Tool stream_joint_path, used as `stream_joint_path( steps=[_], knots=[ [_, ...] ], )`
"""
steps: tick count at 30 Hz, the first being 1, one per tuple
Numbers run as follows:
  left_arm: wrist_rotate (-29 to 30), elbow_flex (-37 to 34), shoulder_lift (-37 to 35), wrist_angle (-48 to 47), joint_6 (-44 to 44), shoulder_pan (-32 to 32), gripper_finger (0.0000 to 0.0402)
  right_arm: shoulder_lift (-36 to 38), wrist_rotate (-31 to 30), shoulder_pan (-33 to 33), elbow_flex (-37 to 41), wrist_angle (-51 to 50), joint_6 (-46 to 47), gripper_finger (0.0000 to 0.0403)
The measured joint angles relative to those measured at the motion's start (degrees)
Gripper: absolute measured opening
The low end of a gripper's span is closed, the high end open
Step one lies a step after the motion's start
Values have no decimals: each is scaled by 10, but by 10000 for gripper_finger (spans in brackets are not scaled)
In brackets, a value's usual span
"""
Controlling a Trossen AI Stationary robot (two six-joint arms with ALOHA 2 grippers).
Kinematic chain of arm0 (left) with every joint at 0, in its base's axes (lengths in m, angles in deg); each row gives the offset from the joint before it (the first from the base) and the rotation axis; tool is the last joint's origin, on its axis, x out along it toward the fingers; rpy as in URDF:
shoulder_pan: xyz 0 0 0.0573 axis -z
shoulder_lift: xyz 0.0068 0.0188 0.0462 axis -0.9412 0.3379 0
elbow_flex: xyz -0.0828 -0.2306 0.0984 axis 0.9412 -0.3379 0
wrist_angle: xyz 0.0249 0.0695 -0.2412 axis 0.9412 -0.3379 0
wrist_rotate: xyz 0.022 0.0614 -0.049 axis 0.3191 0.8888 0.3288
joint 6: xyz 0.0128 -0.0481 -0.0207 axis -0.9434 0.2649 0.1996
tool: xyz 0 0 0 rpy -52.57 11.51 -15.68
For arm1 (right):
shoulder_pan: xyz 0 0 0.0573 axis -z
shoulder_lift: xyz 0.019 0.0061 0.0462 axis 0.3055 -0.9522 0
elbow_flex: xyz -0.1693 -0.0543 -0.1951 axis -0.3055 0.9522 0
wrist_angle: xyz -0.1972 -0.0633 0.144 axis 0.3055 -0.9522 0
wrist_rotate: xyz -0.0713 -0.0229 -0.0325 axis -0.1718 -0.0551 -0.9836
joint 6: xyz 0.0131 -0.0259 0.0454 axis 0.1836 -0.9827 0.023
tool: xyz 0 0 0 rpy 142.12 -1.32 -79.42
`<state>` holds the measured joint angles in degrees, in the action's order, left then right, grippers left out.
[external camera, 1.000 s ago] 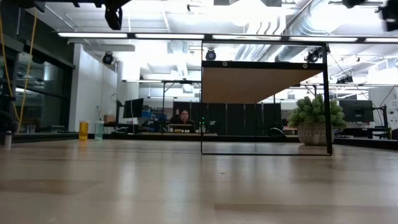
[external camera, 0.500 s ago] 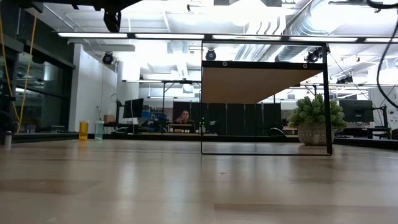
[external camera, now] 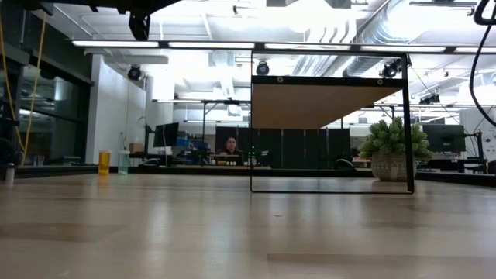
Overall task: Pick and place medicine bottles onto shelf by color
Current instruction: Put the right pink pill bottle on the shelf aligned with the other pink pill bottle
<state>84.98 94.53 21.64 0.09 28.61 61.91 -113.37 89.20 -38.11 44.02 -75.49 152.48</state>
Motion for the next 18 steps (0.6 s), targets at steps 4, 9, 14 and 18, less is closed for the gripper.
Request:
stream_joint_path(
  steps=[4, 9, 14, 18],
  knots=[
    [1, 0, 0, 0, 0, 0, 0, -16, -2, 0, 0, 13, 0, 180],
    [10, 0, 0, 0, 1, 0, 0, -42, -3, 0, 0, 33, -3, 180],
    [12, 0, 0, 1, 0, 0, 0, -55, -3, 0, 0, 34, -3, 180],
    [12, 0, 0, 1, 0, 0, 0, -60, -5, 0, 0, 46, -1, 180]
  ],
)
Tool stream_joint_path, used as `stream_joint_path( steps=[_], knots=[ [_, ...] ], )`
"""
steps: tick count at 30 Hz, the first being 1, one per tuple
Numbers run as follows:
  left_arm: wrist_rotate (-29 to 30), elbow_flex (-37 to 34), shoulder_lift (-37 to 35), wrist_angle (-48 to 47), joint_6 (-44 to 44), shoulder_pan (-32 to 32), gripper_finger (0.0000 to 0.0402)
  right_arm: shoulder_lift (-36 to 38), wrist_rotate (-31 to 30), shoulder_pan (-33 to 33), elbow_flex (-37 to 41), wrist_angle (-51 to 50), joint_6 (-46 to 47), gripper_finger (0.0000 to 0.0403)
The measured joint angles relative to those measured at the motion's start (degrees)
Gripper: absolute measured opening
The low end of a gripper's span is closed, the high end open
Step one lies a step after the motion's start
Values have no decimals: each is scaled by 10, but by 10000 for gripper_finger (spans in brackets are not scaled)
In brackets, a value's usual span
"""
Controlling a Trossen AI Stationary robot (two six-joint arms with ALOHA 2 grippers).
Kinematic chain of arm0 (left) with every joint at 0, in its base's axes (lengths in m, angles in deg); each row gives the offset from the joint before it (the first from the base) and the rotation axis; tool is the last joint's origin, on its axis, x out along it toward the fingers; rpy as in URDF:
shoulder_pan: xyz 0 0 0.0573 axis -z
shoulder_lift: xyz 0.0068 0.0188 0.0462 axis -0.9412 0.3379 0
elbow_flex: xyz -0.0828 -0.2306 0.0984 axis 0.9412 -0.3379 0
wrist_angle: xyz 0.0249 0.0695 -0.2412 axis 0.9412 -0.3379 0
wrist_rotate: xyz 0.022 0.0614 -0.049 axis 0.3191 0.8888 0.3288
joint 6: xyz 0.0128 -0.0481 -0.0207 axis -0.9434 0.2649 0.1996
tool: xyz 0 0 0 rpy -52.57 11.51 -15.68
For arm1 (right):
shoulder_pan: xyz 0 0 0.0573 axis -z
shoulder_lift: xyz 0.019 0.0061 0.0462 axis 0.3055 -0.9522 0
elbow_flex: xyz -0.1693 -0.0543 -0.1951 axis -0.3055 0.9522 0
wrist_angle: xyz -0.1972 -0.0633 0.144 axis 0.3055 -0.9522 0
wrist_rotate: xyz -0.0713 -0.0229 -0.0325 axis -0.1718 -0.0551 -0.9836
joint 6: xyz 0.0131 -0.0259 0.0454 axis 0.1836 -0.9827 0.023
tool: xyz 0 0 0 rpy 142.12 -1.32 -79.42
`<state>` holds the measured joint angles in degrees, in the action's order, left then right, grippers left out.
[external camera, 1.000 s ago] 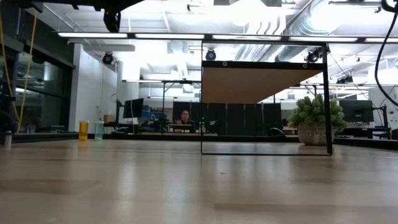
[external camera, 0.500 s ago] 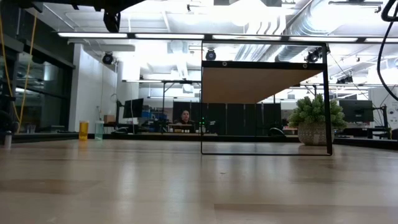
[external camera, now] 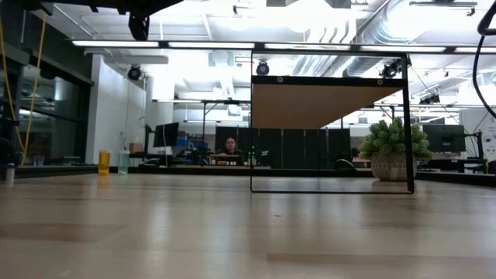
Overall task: Pick and place medicine bottles onto shelf by color
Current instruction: Put the right pink pill bottle on the shelf aligned with the other pink pill bottle
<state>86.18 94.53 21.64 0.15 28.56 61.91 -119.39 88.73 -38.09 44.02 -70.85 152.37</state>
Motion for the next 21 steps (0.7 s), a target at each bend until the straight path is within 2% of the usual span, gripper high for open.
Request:
stream_joint_path(
  steps=[21],
  knots=[
    [3, 0, 0, 0, -2, 0, 0, -41, 10, 4, 0, 12, 7, 172]
  ],
)
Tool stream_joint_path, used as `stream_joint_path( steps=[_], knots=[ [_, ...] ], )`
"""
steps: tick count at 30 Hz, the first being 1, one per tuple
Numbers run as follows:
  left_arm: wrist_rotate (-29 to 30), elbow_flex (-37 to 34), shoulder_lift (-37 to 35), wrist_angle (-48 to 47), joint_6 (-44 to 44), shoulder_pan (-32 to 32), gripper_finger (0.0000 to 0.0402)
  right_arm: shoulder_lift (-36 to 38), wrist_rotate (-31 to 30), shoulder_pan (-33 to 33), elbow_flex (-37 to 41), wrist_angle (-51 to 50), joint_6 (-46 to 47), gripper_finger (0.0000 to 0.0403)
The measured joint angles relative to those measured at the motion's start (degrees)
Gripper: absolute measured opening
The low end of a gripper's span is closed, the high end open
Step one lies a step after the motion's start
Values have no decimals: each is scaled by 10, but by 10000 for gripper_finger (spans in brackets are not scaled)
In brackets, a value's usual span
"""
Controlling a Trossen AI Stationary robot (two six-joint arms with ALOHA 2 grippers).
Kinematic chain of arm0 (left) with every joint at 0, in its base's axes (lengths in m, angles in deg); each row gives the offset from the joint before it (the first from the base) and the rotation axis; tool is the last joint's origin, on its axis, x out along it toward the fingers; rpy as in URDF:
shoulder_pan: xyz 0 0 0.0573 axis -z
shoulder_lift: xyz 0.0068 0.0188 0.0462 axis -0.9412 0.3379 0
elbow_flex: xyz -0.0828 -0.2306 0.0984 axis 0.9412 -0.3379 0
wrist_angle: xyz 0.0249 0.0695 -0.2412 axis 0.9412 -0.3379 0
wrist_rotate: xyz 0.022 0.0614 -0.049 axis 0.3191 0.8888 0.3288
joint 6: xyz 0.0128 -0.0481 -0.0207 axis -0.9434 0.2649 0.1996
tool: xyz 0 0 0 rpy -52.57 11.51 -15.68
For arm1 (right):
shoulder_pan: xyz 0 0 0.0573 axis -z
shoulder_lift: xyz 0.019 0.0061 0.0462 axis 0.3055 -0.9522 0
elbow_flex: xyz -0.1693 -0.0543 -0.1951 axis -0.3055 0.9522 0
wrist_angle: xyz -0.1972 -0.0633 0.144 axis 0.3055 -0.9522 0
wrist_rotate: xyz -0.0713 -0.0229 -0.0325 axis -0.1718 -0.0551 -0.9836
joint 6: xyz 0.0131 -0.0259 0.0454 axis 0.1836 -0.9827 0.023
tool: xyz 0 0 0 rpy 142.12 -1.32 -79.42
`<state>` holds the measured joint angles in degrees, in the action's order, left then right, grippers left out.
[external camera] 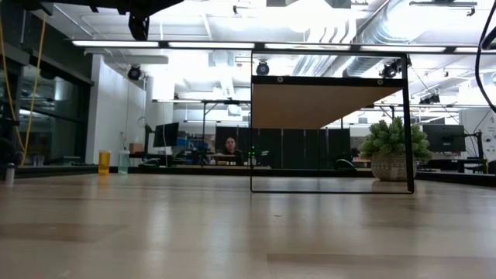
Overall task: Pick and place medicine bottles onto shelf by color
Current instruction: Put the right pink pill bottle on the shelf aligned with the other pink pill bottle
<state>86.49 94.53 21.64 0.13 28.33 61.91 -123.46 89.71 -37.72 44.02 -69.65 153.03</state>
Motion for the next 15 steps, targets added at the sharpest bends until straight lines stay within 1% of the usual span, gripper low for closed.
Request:
stream_joint_path(
  steps=[15],
  knots=[
    [7, 0, 0, 0, -2, 0, 0, 0, 1, 2, 0, 11, 5, 119]
  ],
)
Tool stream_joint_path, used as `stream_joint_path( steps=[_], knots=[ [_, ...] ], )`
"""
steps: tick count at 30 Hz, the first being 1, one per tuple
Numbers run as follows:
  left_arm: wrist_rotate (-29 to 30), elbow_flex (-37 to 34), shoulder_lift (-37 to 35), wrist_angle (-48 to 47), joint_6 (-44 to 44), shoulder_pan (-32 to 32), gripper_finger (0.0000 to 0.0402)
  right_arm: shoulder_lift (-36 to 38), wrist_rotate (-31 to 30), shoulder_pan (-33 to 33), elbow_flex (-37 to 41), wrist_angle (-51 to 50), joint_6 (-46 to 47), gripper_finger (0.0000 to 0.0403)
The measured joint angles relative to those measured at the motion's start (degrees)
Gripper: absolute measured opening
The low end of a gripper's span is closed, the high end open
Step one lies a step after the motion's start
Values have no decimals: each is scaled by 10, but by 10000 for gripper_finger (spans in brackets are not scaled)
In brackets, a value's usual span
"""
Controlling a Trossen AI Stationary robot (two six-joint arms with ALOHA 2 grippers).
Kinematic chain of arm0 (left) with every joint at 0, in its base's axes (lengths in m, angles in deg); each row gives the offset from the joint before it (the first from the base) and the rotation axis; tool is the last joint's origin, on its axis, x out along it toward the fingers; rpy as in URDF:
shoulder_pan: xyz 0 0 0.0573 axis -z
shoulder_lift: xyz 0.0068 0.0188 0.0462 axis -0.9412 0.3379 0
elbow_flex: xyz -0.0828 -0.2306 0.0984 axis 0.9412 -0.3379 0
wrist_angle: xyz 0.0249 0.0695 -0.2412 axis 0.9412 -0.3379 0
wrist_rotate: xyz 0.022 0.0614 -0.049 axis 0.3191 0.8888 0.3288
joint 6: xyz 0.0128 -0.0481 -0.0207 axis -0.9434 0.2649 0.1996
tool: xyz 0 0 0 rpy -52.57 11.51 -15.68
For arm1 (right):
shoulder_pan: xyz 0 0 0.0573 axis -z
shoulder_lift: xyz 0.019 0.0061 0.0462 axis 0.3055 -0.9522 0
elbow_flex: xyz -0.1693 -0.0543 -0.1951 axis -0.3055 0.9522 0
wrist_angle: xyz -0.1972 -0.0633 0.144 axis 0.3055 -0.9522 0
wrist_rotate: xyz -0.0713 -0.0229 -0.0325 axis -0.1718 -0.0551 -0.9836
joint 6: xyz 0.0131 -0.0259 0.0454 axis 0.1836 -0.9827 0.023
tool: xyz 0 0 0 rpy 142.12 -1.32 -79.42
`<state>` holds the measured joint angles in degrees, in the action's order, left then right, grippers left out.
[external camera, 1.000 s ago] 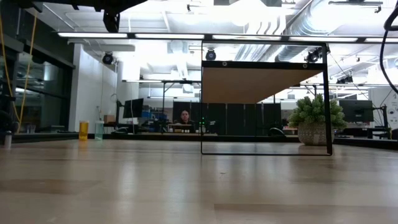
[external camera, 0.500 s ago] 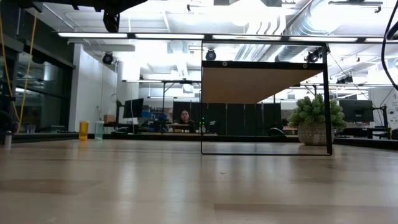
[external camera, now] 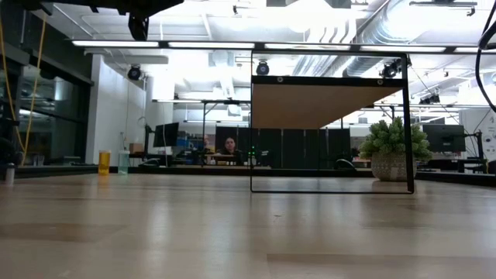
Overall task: Pick and place medicine bottles onto shelf by color
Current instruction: Put the right pink pill bottle on the shelf aligned with the other pink pill bottle
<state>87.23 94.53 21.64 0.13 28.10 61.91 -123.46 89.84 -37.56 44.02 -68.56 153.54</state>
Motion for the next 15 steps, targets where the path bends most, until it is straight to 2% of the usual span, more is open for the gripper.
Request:
stream_joint_path(
  steps=[9, 15],
  knots=[
    [2, 0, 0, 0, 0, 0, 0, 15, -17, 0, 0, 10, 0, 110],
    [2, 0, 0, 0, 0, 0, 0, 79, -109, 0, 0, 26, -46, 109]
  ],
)
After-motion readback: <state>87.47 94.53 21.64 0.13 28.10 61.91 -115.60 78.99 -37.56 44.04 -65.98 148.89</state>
